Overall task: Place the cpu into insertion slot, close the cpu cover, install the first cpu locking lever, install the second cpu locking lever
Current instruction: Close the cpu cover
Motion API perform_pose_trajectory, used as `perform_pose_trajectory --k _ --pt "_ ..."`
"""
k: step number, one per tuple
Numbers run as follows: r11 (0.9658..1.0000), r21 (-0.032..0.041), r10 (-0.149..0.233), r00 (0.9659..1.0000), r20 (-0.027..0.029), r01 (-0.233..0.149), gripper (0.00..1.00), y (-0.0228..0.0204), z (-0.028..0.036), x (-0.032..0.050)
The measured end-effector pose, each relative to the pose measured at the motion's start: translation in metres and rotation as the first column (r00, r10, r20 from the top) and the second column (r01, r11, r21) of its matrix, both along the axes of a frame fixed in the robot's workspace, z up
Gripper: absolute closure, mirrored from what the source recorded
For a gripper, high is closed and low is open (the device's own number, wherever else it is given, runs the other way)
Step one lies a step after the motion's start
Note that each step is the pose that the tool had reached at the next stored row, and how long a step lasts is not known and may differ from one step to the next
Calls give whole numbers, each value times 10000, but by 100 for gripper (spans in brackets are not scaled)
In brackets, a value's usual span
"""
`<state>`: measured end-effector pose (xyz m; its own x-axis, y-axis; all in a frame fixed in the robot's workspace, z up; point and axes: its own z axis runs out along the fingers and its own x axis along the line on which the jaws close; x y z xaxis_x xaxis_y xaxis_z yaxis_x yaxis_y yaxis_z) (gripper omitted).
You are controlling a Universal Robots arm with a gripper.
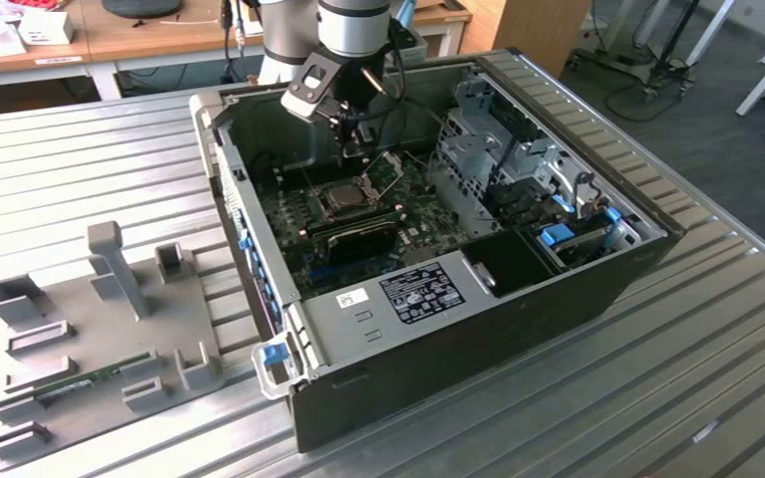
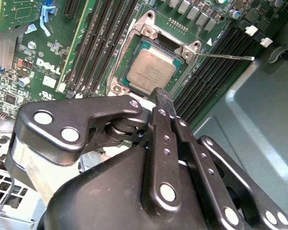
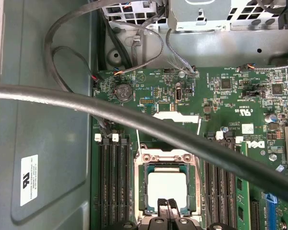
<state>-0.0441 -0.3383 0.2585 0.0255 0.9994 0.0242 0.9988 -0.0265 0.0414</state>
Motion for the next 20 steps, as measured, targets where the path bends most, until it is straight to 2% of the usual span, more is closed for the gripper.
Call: perform_pose_trajectory --k 10,20 --pt "10000 0 2 10000 -1 -2 89 0 16 8" --pt "10000 1 0 10000 0 0 89 0 15 76"
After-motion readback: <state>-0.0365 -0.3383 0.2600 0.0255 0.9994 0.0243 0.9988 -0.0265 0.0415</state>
